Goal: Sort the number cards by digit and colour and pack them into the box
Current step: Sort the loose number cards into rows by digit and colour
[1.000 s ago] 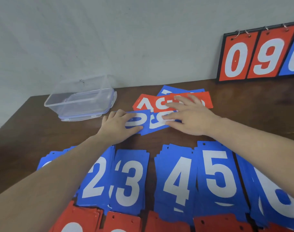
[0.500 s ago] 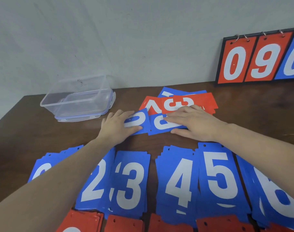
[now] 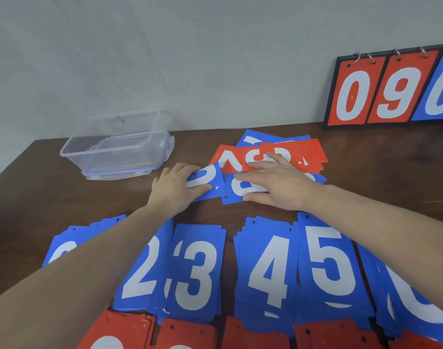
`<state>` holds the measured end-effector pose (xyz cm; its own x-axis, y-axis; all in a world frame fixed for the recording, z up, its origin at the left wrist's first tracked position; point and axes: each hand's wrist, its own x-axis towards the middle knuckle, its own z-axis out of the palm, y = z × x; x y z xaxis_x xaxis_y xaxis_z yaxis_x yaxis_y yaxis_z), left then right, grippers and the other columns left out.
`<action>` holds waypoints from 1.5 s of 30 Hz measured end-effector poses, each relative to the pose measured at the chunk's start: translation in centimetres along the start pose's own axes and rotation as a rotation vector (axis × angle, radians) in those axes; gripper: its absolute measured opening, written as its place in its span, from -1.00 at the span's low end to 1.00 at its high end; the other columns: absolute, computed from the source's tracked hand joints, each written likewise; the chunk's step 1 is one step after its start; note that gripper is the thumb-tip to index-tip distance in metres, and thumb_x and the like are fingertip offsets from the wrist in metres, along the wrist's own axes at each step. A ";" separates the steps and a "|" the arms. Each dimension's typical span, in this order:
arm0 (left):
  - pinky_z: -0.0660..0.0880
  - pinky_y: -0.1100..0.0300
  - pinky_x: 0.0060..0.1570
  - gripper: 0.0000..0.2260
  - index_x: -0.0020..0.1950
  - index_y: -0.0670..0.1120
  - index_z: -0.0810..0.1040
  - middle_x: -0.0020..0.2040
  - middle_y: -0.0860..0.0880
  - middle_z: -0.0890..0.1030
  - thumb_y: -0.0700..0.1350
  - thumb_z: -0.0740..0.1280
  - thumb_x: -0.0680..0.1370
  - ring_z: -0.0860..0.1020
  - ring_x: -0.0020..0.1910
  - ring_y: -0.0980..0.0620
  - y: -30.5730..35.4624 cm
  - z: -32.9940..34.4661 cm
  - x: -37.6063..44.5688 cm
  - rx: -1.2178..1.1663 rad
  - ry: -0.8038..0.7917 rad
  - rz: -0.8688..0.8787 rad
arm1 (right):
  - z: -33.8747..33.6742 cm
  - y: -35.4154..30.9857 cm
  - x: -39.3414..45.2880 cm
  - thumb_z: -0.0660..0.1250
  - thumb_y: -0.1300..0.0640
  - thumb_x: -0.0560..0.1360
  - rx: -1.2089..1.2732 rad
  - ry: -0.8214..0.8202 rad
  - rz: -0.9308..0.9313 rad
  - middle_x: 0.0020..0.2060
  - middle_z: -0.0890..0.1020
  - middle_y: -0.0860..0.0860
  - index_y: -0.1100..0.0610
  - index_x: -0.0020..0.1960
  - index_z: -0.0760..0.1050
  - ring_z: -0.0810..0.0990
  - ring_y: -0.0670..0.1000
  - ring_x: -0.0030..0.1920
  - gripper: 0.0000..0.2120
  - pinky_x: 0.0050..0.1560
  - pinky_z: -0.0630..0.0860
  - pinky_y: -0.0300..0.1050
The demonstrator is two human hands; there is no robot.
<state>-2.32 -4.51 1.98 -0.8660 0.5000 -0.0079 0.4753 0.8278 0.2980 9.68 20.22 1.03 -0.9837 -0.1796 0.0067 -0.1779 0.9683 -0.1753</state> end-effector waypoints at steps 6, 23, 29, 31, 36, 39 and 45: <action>0.39 0.03 0.30 -0.57 0.31 0.10 0.48 0.13 0.17 0.49 0.21 0.43 0.50 0.49 0.19 0.05 0.2 -0.9 -0.9 -0.116 0.079 0.019 | -0.3 0.1 -0.3 0.11 -0.36 0.58 -0.003 0.009 0.000 0.54 0.33 -0.06 -0.23 0.59 0.13 0.15 -0.03 0.58 -0.38 0.56 -0.13 -0.01; 0.56 0.07 0.04 -0.59 0.26 0.09 0.46 0.05 0.14 0.58 0.24 0.40 0.51 0.57 0.02 0.06 1.4 -1.6 -2.9 -0.179 -0.016 -0.074 | 0.8 0.4 -0.6 0.18 -0.24 0.61 0.079 0.161 -0.066 0.18 0.68 -0.05 -0.09 0.31 0.55 0.58 0.03 0.27 -0.60 0.47 0.24 0.08; 0.52 0.17 0.01 -0.55 0.25 0.11 0.38 0.06 0.20 0.54 0.20 0.47 0.47 0.56 0.06 0.12 1.8 -1.4 -2.6 -0.357 -0.004 -0.115 | -0.8 -0.6 -1.2 0.34 -0.10 0.58 0.307 0.157 0.088 -0.05 0.60 -0.13 -0.10 0.12 0.42 0.57 -0.02 -0.04 -0.82 -0.09 0.49 -0.07; 0.54 0.16 0.04 -0.50 0.26 0.12 0.35 0.11 0.18 0.53 0.20 0.50 0.45 0.56 0.10 0.12 1.8 -1.4 -2.6 -0.419 0.008 -0.134 | -1.4 -0.7 -1.2 0.41 -0.10 0.54 0.501 0.146 0.179 0.05 0.55 -0.17 -0.14 0.12 0.32 0.56 -0.09 0.06 -0.71 0.01 0.53 -0.09; 0.53 0.18 -0.05 -0.36 0.42 0.04 0.30 0.24 0.14 0.46 0.23 0.46 0.47 0.53 0.10 0.11 2.5 -1.7 -2.4 -0.469 0.011 -0.196 | -2.2 -0.7 -0.2 0.49 -0.10 0.49 0.536 0.127 0.336 0.23 0.54 0.05 -0.10 0.41 0.21 0.59 0.07 -0.06 -0.37 -0.06 0.52 -0.01; 0.39 0.20 0.03 -0.40 0.48 0.03 0.28 0.24 0.16 0.37 0.22 0.38 0.54 0.42 0.16 0.10 3.1 -2.1 -2.4 -0.496 0.008 -0.227 | -2.5 -0.4 0.2 0.46 0.01 0.53 0.680 0.142 0.445 0.19 0.55 0.14 -0.16 0.50 0.15 0.54 0.09 -0.40 -0.32 -0.37 0.50 -0.09; 0.58 -0.01 0.15 -0.72 0.29 0.08 0.42 0.17 0.07 0.55 0.11 0.31 0.62 0.58 0.12 0.02 3.7 -3.1 -2.8 -0.685 0.099 -0.249 | -4.4 -0.7 -0.3 0.51 0.06 0.50 1.104 0.212 0.671 0.32 0.53 -0.03 0.02 0.47 0.41 0.57 0.02 0.23 -0.42 -0.03 0.46 -0.14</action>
<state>1.35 -3.66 6.07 -0.9610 0.2658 -0.0771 0.0865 0.5530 0.8286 10.00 20.40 5.44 -0.8751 0.4079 -0.2605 0.3597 0.1879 -0.9140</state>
